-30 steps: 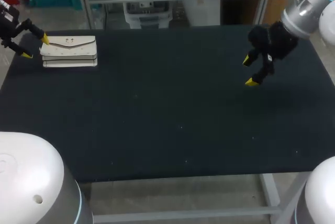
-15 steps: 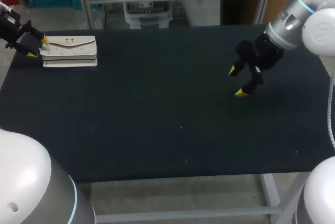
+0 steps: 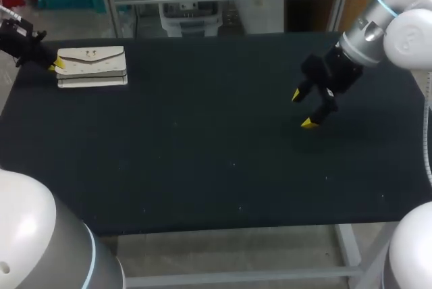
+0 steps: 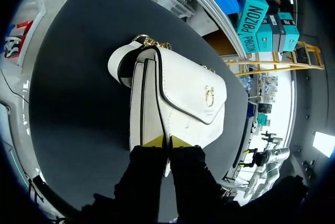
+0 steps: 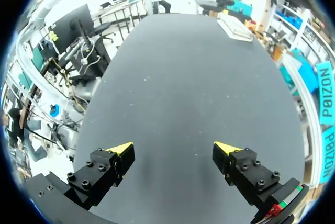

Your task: Pick up the bag, open it, inspect its contents, close it, and place it on the opposite side

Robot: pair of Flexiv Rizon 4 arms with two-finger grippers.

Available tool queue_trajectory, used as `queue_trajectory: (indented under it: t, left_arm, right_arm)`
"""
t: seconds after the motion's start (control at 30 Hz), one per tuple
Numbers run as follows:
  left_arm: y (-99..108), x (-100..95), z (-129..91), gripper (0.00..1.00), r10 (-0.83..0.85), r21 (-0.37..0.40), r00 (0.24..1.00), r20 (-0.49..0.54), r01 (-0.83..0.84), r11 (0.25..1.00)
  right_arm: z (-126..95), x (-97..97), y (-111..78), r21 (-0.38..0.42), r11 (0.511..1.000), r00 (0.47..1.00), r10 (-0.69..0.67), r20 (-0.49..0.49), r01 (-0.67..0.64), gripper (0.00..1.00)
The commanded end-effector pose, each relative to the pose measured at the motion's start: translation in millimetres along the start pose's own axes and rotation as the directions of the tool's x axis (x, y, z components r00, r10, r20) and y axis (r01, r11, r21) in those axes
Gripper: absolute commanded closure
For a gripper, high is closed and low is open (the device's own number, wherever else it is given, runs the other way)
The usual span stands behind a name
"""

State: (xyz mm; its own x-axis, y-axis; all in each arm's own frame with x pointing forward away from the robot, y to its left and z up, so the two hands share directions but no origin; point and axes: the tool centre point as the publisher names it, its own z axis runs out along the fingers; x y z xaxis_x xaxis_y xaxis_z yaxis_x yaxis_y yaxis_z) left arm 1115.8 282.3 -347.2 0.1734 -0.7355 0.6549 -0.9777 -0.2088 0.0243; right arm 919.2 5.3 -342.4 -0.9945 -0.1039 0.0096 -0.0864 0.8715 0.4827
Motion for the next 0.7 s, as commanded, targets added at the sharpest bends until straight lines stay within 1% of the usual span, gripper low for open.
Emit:
queue_trajectory:
  t: [0.03,0.13,0.2,0.33,0.37,0.4,0.47,0.53,0.7]
  left_arm:
    - [6.0,3.3,5.9,1.0,0.008,-0.198,1.0,-0.022,-0.012,0.98]
    - [24.9,17.5,11.8,1.0,0.044,-0.191,0.998,-0.035,-0.05,0.98]
    - [37.3,26.5,16.2,1.0,0.061,-0.182,0.996,-0.067,-0.072,0.981]
    - [63.9,47.2,31.9,1.0,0.103,-0.195,0.987,-0.122,-0.125,0.973]
    - [69.1,51.7,36.0,1.0,0.111,-0.197,0.986,-0.122,-0.133,0.971]
    - [79.3,60.2,45.1,1.0,0.119,-0.215,0.982,-0.144,-0.149,0.965]
    - [94.9,72.5,60.7,1.0,0.136,-0.23,0.981,-0.137,-0.165,0.959]
    - [110.0,83.6,74.3,1.0,0.108,-0.265,0.976,-0.188,-0.156,0.952]
    - [110.0,83.6,74.3,1.0,0.108,-0.265,0.976,-0.188,-0.156,0.952]
  right_arm:
    - [1.1,-2.7,1.0,0.0,1.0,1.0,-0.003,-0.009,0.003,0.0]
    - [0.9,-0.8,2.2,-0.003,1.0,1.0,-0.007,-0.006,0.007,0.0]
    - [0.7,0.2,2.7,-0.008,1.0,1.0,-0.012,-0.002,0.012,0.0]
    - [1.1,2.5,4.0,-0.015,1.0,1.0,-0.021,-0.005,0.021,0.0]
    - [1.3,2.9,4.2,-0.018,1.0,1.0,-0.022,-0.007,0.022,0.0]
    - [1.3,2.9,4.2,-0.018,1.0,1.0,-0.022,-0.007,0.022,0.0]
    - [1.3,2.9,4.2,-0.018,1.0,1.0,-0.022,-0.007,0.022,0.0]
    - [1.3,2.9,4.2,-0.018,1.0,1.0,-0.022,-0.007,0.022,0.0]
    - [1.3,2.9,4.2,-0.018,1.0,1.0,-0.022,-0.007,0.022,0.0]
